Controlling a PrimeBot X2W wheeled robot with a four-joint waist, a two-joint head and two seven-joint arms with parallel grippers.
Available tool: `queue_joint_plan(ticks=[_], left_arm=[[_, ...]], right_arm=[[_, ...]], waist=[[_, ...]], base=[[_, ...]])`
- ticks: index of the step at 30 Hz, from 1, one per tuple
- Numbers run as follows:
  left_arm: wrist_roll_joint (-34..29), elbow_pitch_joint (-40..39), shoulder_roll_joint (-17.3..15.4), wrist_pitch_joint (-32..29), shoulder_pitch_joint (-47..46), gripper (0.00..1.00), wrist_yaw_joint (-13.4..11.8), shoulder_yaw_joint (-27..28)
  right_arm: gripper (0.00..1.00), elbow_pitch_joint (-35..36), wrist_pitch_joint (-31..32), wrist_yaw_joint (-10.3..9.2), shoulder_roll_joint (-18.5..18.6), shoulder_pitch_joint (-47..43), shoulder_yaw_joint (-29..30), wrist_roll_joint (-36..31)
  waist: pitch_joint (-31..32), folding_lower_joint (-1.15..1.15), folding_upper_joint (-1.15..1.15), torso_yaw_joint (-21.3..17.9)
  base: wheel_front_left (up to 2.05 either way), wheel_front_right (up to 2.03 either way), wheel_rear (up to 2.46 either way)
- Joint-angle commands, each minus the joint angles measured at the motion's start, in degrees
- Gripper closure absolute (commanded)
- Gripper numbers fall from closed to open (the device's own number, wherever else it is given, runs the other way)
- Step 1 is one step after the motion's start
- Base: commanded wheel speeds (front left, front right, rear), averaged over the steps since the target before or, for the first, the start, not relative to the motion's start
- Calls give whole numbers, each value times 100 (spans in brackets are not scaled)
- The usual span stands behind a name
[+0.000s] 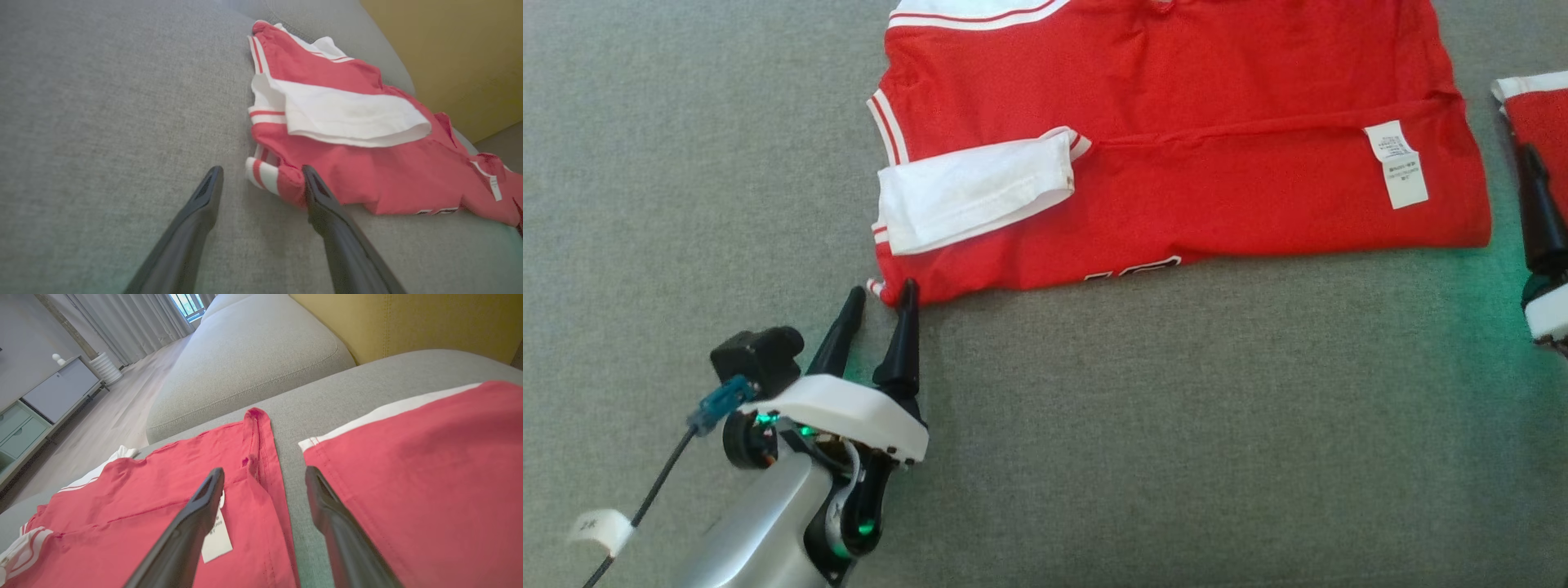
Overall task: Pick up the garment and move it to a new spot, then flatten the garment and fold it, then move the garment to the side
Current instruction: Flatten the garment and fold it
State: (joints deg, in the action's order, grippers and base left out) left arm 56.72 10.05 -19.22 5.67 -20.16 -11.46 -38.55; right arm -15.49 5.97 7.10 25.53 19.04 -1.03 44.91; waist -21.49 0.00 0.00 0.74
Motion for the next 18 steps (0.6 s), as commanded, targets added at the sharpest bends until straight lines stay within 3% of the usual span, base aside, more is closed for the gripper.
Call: queue_joint_plan(ticks=[1,5,9,10,11,18], left_arm=[[-53,-76,-121,64,-185,0,-35,175],[-47,265,-70,56,-188,0,-99,162],[92,459,-8,-9,-222,2,92,155],[129,479,11,-25,-226,61,157,146],[159,491,23,-49,-229,100,224,127],[180,495,-68,7,-174,100,358,137]], right_arm=[[0,212,-65,39,98,-65,-35,69],[0,228,-85,39,105,-153,-53,135],[0,157,-60,39,57,-192,-118,190],[0,125,-41,39,45,-201,-147,201],[0,84,-23,39,29,-212,-171,214],[0,-448,213,39,-141,-247,-296,196]], waist=[[6,0,0,-14],[39,0,0,-43],[85,0,0,-62],[100,0,0,-64],[116,0,0,-64],[236,0,0,-28]], base=[[0,0,0],[0,0,0],[0,0,0],[0,0,0],[0,0,0],[0,0,0]])
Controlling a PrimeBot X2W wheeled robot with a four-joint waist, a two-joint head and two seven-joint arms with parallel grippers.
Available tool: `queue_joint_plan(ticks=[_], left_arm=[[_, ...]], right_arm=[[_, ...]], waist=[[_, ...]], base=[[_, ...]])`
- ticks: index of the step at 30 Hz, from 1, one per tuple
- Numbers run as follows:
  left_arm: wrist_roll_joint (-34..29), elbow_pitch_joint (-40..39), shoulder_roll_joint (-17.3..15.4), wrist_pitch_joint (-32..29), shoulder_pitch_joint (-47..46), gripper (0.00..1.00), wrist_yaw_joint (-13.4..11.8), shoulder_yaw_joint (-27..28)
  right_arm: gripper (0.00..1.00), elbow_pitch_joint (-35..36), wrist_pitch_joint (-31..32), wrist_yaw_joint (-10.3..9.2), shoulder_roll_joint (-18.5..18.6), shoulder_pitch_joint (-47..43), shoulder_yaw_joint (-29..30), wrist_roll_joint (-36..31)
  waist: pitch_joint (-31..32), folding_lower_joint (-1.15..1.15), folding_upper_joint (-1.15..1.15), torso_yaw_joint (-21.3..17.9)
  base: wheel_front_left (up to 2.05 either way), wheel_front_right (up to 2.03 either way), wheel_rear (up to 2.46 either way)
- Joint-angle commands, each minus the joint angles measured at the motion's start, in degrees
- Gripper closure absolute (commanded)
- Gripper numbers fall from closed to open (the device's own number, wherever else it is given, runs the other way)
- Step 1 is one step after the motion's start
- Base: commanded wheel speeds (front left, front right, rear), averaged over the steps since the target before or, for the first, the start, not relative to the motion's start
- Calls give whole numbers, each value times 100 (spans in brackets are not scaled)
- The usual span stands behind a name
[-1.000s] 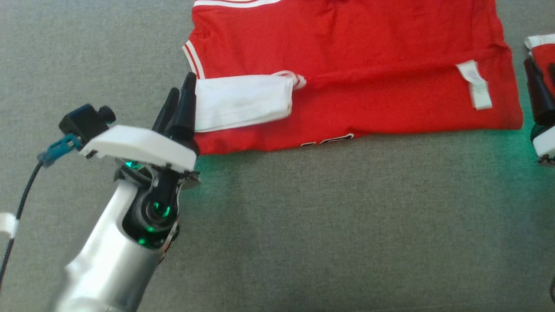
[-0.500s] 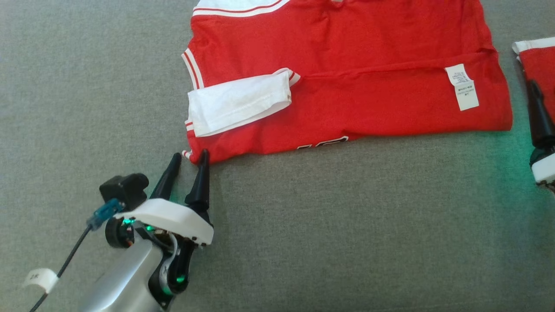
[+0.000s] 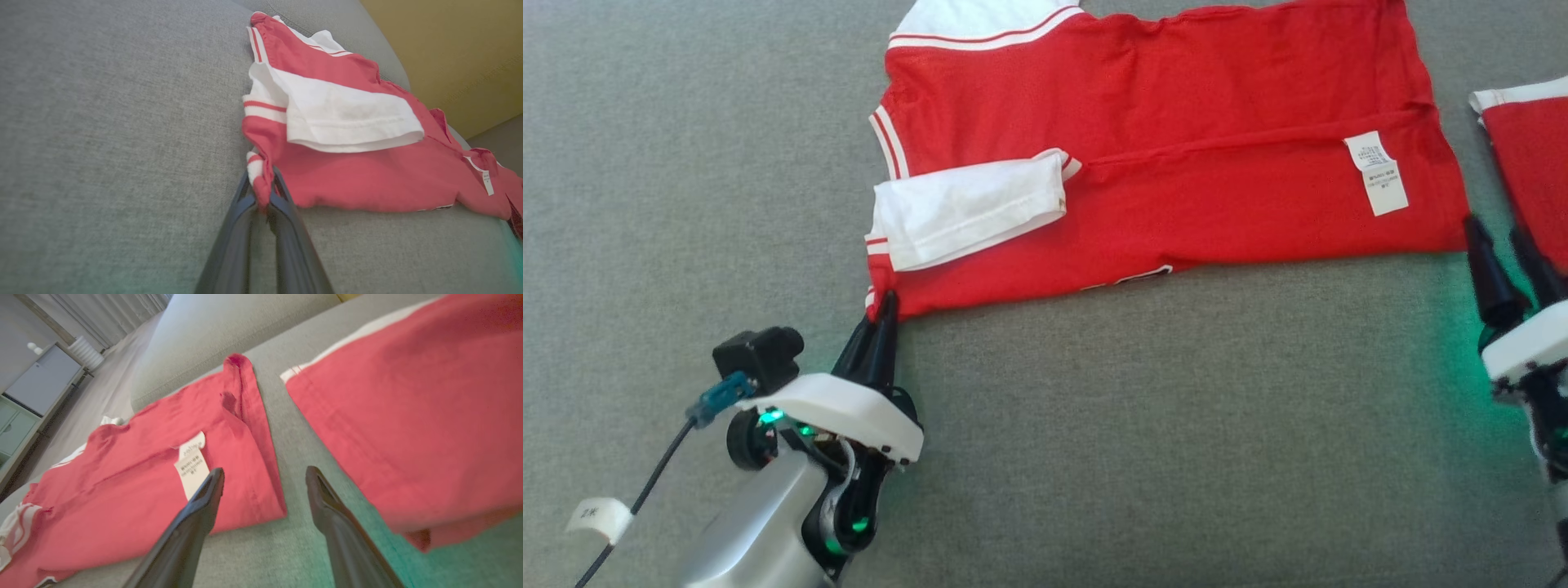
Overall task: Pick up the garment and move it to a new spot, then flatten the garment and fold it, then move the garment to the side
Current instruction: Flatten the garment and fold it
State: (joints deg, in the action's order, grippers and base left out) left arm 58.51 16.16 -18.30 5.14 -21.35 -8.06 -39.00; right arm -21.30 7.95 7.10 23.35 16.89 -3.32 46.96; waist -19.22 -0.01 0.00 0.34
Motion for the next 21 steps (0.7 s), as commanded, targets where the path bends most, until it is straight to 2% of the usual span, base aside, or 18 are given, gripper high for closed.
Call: queue_joint_plan(ticks=[1,11,12,14,15,21], left_arm=[[-1,-126,-177,65,-42,100,21,182],[-34,-219,-201,101,-24,100,62,134],[-39,-216,-195,105,-29,100,72,124],[-50,-202,-182,118,-37,100,92,105],[-64,-191,-174,139,-39,100,102,95],[-74,-121,-125,268,44,100,161,65]], right_arm=[[0,34,44,39,51,-17,-69,-25],[0,-935,179,39,-174,468,-189,-31],[11,-999,167,39,-190,519,-218,-12],[90,-1102,147,39,-218,592,-280,64],[100,-1139,150,39,-216,604,-319,117],[100,-1134,7,39,-50,399,-454,374]], waist=[[20,1,0,28],[23,1,0,136],[24,1,0,146],[40,1,0,171],[59,1,0,193],[250,1,0,296]], base=[[0,0,0],[0,0,0],[0,0,0],[0,0,0],[0,0,0],[0,0,0]])
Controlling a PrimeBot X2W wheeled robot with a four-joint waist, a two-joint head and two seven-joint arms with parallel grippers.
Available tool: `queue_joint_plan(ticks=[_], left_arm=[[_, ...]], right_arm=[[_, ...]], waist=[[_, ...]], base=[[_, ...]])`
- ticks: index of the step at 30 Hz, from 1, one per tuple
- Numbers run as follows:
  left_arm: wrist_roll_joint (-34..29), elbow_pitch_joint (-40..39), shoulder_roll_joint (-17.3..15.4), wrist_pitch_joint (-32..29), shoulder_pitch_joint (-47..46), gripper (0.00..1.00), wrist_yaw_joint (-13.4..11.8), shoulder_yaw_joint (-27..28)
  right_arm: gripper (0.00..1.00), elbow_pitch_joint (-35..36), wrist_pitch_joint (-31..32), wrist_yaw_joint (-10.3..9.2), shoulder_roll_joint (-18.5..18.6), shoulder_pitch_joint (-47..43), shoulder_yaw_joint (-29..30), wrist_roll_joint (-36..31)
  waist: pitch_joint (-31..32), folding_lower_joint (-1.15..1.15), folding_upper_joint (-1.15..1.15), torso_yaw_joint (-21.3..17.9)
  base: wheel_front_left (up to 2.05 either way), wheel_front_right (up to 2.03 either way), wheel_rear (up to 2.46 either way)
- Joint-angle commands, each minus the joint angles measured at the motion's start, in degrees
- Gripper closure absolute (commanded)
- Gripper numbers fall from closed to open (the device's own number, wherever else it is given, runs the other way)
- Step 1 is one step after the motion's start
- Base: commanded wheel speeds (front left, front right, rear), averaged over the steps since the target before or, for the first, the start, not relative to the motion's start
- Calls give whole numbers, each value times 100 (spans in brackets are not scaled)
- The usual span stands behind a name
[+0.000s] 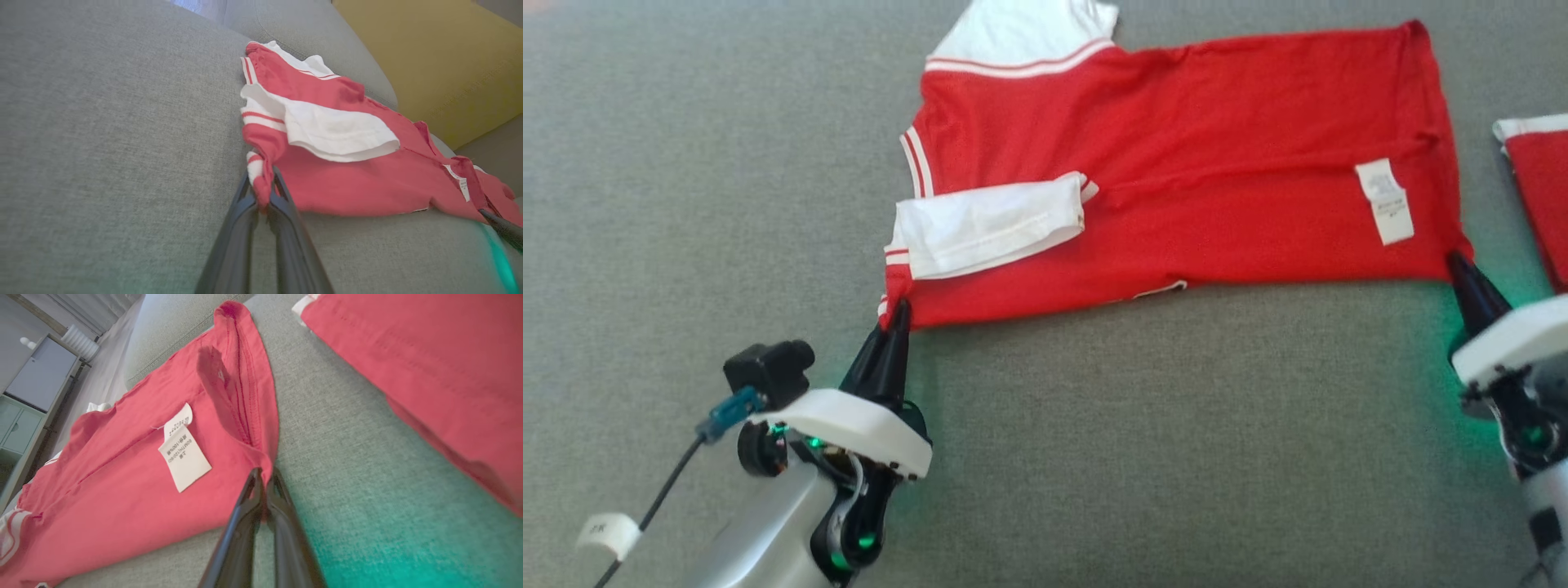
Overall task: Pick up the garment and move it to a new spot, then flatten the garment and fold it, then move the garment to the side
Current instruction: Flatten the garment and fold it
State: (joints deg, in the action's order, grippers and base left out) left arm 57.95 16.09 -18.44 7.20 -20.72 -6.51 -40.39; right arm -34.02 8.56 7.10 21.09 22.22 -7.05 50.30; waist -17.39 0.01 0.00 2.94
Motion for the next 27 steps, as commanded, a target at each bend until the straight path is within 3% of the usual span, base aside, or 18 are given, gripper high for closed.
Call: queue_joint_plan(ticks=[1,11,23,24,25,26,27], left_arm=[[0,-111,-103,74,25,100,15,200],[86,-537,-235,284,929,100,1,63],[-20,-1058,-371,132,1486,100,-243,-260],[-54,-1066,-385,121,1474,92,-278,-272],[-75,-1074,-395,98,1457,51,-310,-283],[-122,-1080,-411,100,1425,0,-365,-278],[-154,-1089,-418,108,1395,0,-423,-261]], right_arm=[[100,174,-98,39,231,-217,-95,90],[100,1028,-358,39,812,-1545,-145,502],[100,1781,-311,39,953,-2671,273,319],[100,1813,-287,39,925,-2692,318,285],[78,1834,-260,39,885,-2705,364,253],[0,1851,-229,39,841,-2713,408,219],[0,1871,-203,39,801,-2719,449,175]], waist=[[116,-1,0,48],[549,-1,0,73],[652,-1,0,147],[649,-1,0,142],[647,-1,0,138],[646,-1,0,136],[645,-1,0,132]], base=[[0,0,0],[0,0,0],[0,0,0],[0,0,0],[0,0,0],[0,0,0],[0,0,0]])
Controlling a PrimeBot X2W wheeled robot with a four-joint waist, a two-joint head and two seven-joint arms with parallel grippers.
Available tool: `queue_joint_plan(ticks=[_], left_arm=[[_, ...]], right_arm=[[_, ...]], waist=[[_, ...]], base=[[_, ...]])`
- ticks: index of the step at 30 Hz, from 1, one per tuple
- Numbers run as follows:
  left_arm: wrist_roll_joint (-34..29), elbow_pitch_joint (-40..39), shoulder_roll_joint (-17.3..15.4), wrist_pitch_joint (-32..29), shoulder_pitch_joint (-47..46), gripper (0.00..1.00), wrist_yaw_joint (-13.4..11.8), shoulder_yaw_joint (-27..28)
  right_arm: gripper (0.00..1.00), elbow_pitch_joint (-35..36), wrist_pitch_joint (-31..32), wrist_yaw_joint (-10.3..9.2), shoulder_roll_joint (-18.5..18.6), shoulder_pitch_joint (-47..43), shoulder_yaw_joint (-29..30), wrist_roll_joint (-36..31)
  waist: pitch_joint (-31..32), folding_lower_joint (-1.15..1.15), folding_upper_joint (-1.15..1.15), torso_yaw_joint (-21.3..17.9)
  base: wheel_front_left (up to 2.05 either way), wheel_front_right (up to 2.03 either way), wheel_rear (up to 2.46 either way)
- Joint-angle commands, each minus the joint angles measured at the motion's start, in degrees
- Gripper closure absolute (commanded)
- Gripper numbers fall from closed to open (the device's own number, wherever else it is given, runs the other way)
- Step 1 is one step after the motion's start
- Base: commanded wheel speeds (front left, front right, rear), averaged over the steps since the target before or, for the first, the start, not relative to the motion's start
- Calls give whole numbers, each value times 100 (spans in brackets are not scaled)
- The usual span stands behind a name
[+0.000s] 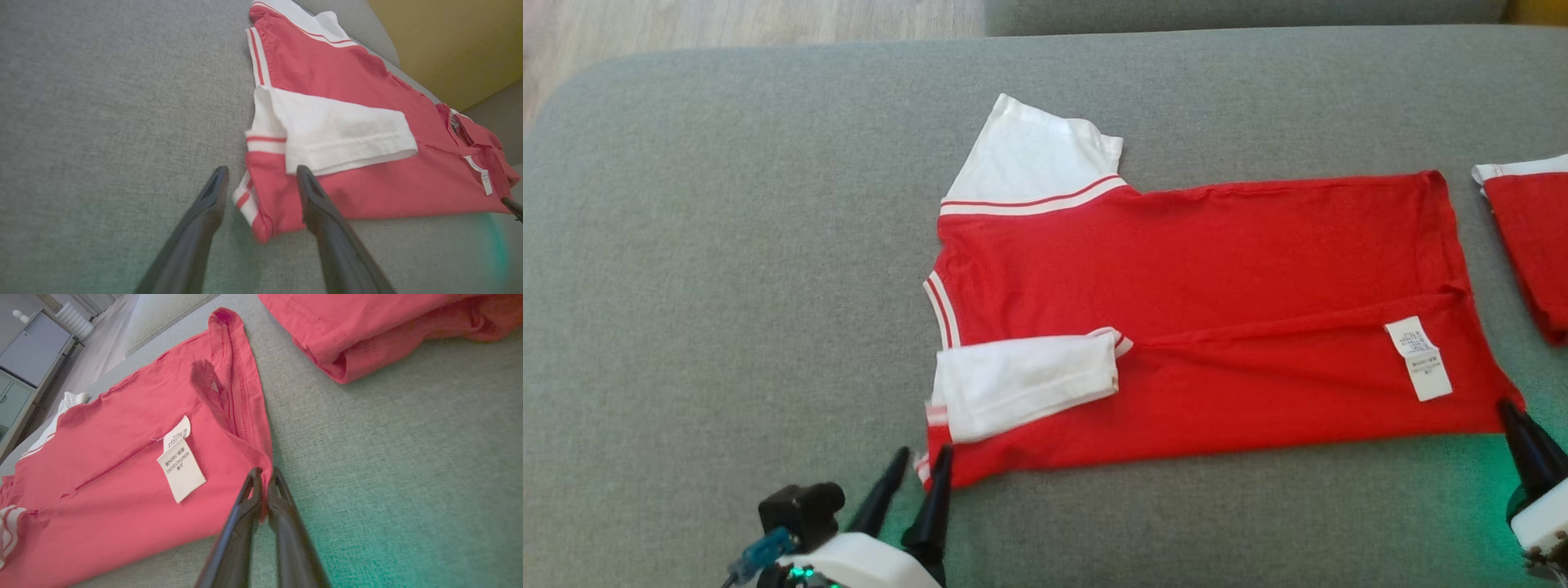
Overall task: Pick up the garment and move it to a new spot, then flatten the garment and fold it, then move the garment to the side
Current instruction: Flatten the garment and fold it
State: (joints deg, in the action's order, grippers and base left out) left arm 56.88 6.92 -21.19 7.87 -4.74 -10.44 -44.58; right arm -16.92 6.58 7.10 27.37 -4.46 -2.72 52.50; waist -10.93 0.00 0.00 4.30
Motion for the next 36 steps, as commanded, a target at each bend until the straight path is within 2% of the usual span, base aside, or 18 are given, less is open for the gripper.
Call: queue_joint_plan(ticks=[1,4,8,11,12,16,20,23,27,30,36], left_arm=[[-98,-196,-165,42,-239,0,-73,158],[-226,-368,-268,21,-395,0,-165,195],[-498,-799,-590,-117,-993,0,-241,380],[-813,-1050,-875,-492,-1869,0,-151,445],[-813,-1050,-875,-492,-1869,0,-151,445],[-1088,-1024,-1086,-1558,-3401,0,452,210],[-935,-396,-952,-2523,-4857,0,1177,109],[-741,332,-726,-3019,-5654,0,1480,81],[-717,1444,-500,-3470,-6357,0,1551,14],[-796,2163,-490,-3739,-6675,0,1576,-81],[-750,3155,-537,-3882,-6921,0,1628,-72]], right_arm=[[0,183,30,39,128,-55,52,-91],[0,309,105,39,36,-68,200,-191],[0,588,129,39,-27,-49,472,-311],[0,804,196,39,-109,71,623,-403],[0,804,196,39,-109,71,623,-403],[0,1130,428,39,-166,302,630,-523],[0,1424,602,39,-194,628,636,-625],[0,1557,687,39,-276,819,603,-678],[0,1670,754,39,-381,1014,573,-718],[0,1693,753,39,-453,1116,551,-742],[0,1651,675,39,-589,1148,490,-725]], waist=[[0,0,0,-10],[-22,0,0,-15],[-152,0,0,1],[-385,0,0,-12],[-385,0,0,-12],[-810,0,0,-105],[-1227,0,0,-331],[-1491,0,0,-532],[-1786,0,0,-798],[-1938,0,0,-990],[-2064,0,0,-1264]], base=[[0,0,0],[0,0,0],[0,0,0],[0,0,0],[0,0,0],[0,0,0],[0,0,0],[0,0,0],[0,0,0],[0,0,0],[0,0,0]])
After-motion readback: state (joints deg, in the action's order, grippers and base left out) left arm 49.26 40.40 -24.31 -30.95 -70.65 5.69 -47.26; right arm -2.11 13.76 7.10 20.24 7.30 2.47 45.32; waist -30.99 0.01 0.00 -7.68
